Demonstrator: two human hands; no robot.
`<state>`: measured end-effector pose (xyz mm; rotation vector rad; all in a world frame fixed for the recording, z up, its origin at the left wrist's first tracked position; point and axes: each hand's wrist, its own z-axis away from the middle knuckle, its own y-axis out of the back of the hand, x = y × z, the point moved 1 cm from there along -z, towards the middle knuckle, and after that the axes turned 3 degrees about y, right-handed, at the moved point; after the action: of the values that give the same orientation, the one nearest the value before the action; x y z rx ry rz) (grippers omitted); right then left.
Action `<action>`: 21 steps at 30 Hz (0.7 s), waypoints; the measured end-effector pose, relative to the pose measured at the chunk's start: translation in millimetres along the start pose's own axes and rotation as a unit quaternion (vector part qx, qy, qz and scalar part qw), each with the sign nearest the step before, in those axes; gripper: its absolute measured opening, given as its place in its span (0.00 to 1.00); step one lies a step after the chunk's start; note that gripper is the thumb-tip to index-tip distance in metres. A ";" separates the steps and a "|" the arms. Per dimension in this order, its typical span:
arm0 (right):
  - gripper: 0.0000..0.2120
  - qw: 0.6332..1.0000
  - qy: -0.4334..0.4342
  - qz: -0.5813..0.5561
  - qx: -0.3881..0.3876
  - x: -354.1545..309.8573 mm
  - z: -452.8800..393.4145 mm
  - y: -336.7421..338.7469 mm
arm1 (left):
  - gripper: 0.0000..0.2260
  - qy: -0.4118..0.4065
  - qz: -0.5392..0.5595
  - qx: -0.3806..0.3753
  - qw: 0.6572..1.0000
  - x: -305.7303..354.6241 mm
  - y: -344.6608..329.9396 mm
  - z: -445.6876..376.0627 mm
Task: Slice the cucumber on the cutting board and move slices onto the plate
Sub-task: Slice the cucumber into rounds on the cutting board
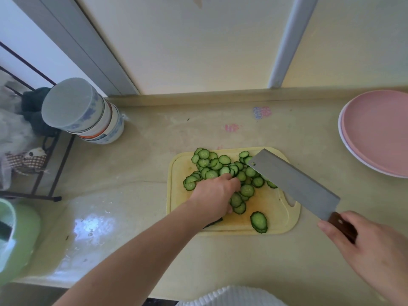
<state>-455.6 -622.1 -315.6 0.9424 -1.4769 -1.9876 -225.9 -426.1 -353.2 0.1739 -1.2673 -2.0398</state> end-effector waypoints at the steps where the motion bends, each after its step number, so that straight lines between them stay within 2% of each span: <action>1: 0.31 1.000 0.001 0.000 0.000 -0.3 -0.1 -0.2 | 0.22 0.003 -0.003 -0.007 1.000 0.1 1.4 -0.6; 7: 0.32 1.000 0.003 -0.004 0.013 2.1 -0.1 -1.7 | 0.17 -0.027 -0.020 -0.020 0.999 -2.5 4.5 -2.3; 14: 0.30 1.000 -0.001 -0.006 0.009 -1.6 1.3 1.4 | 0.20 -0.083 -0.049 -0.024 0.995 -6.7 5.0 -2.6; 18: 0.31 1.000 -0.003 -0.010 0.008 -0.9 1.3 0.9 | 0.17 -0.062 0.056 -0.005 0.997 -17.4 12.0 2.0; 21: 0.31 1.000 -0.004 -0.011 0.010 0.1 0.6 1.6 | 0.11 0.033 0.171 0.038 0.984 -40.6 26.6 7.8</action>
<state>-456.1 -622.2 -314.1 0.9647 -1.4987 -1.9988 -186.4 -401.6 -337.3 0.0523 -1.2398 -1.6814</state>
